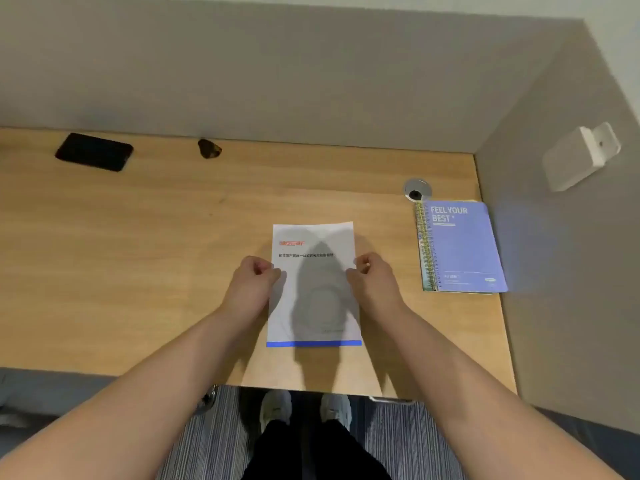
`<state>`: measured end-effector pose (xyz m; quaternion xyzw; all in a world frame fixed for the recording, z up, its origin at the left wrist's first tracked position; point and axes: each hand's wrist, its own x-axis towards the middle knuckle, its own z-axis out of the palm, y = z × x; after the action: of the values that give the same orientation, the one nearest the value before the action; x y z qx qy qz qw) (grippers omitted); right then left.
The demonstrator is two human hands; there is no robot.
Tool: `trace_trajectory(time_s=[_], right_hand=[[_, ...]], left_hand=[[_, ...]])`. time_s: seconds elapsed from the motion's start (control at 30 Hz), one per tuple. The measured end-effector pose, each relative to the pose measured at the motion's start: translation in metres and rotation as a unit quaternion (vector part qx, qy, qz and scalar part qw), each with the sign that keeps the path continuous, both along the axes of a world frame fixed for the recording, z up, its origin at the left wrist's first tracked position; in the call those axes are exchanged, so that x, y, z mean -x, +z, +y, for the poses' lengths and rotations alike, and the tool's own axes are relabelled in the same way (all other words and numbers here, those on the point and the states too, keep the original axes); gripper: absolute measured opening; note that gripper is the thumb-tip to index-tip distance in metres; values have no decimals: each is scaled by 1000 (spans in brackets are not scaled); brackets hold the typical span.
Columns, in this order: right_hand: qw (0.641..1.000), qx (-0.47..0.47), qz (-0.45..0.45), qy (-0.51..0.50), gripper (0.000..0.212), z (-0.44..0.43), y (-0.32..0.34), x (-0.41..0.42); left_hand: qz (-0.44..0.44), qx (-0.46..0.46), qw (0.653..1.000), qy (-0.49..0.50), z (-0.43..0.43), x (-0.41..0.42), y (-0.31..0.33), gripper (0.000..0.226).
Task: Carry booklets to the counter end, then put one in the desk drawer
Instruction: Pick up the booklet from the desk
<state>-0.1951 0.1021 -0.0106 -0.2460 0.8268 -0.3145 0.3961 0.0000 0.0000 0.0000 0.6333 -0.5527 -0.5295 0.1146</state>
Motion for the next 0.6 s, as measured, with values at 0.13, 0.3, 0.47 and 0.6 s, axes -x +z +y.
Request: trace_trajectory(time_s=[0.13, 0.3, 0.47, 0.6], right_hand=[[999, -8, 22, -24, 19, -3, -10, -5], [999, -32, 5, -20, 9, -4, -15, -12], [998, -37, -10, -40, 30, -4, -15, -14], [998, -44, -22, -47, 18, -5, -13, -16]], left_hand=[[-1, -10, 1000, 8, -1, 0, -12, 26], [-1, -13, 1000, 11, -5, 2, -16, 16], [9, -7, 1000, 4, 2, 4, -15, 8], [45, -5, 998, 47, 7, 5, -13, 10]])
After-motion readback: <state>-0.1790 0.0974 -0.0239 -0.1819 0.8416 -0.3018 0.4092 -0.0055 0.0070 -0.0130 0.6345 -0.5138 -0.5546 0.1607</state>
